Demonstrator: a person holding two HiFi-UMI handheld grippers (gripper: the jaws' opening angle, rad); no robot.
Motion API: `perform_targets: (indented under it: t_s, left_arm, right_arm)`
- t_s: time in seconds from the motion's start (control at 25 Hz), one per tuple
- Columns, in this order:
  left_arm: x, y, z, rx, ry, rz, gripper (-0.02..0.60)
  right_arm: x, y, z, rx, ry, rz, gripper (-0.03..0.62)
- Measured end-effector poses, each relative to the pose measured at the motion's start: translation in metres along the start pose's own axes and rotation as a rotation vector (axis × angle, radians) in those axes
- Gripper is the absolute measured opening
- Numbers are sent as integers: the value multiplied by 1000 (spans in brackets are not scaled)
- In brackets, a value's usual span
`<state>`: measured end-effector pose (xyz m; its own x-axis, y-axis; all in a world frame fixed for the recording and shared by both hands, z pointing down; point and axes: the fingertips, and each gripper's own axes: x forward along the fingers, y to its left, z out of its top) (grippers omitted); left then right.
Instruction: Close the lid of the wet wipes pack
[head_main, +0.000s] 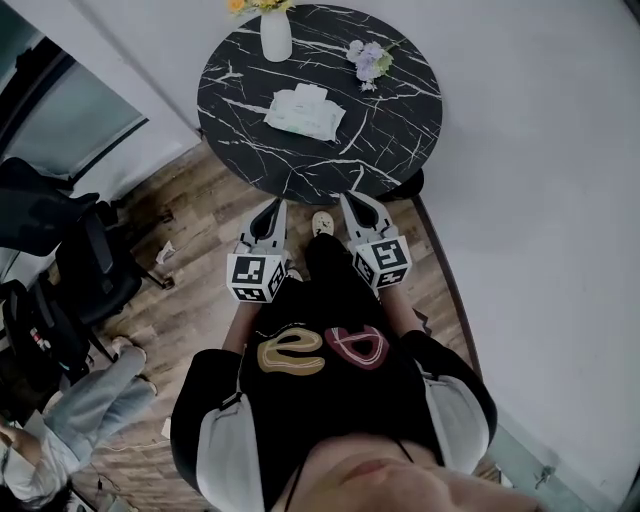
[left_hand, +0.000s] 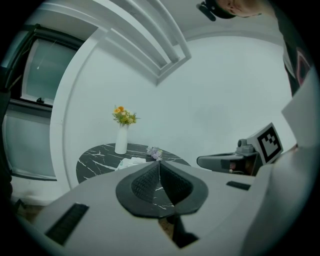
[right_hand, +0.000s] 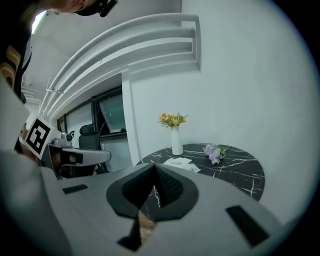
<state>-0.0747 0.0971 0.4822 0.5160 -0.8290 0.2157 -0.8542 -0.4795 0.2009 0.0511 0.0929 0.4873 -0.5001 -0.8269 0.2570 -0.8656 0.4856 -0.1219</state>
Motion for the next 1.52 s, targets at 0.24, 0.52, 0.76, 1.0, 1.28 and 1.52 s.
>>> perform_targets:
  t_s: [0.24, 0.52, 0.76, 1.0, 1.28, 1.52]
  left_arm:
    - [47, 14, 2, -13, 34, 20, 20]
    - [108, 32, 24, -17, 31, 75, 20]
    - [149, 31, 27, -18, 46, 117, 20]
    - [172, 32, 26, -24, 58, 169, 20]
    - [179, 41, 22, -30, 88, 211, 21]
    - [183, 56, 24, -30, 97, 219, 20]
  right_arm:
    - [41, -34, 4, 17, 41, 41, 11]
    - [89, -78, 24, 49, 65, 115, 11]
    - [115, -116, 32, 60, 79, 154, 12]
    - [133, -129, 30, 66, 125, 270, 11]
    - [149, -140, 29, 96, 171, 292, 11]
    - [163, -147, 29, 114, 191, 274, 11]
